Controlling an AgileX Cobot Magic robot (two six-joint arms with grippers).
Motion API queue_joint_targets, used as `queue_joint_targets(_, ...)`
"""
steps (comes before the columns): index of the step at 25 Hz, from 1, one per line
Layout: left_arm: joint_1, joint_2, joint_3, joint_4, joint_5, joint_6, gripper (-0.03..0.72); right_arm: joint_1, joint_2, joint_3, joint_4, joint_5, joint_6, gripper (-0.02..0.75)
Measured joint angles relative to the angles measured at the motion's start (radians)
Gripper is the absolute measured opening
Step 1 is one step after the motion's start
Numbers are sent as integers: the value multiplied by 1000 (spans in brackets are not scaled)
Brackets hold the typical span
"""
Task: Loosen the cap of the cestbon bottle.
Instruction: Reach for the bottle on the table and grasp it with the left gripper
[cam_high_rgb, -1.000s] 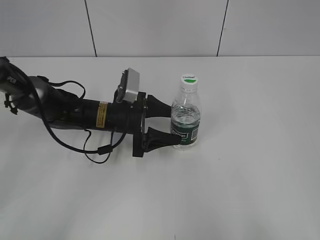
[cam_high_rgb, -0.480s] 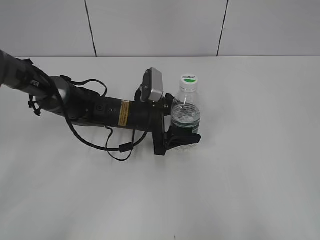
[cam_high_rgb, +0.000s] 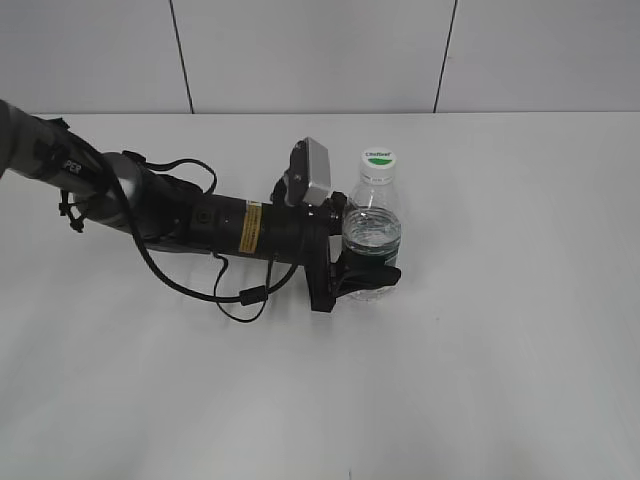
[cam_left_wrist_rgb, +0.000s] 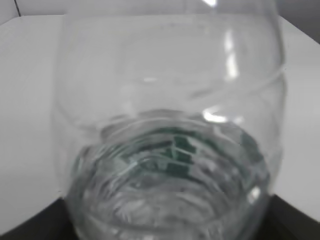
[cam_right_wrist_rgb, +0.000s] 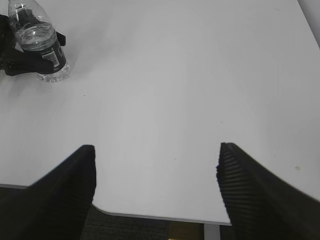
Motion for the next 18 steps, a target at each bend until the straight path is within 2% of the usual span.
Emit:
queue_joint_targets(3, -1, 0, 0, 5, -8, 0, 402, 0, 0, 0, 7, 0, 1, 581)
queue_joint_targets(9, -1, 12, 0, 14, -53, 0, 402, 0, 40, -15, 13, -41, 3, 580)
queue_joint_targets(13, -1, 13, 0, 24, -61, 0, 402, 0, 158, -50, 15, -186, 4, 551)
queue_joint_targets(18, -1, 13, 0, 62, -76, 0, 402, 0, 329, -106, 17, -215, 3, 523)
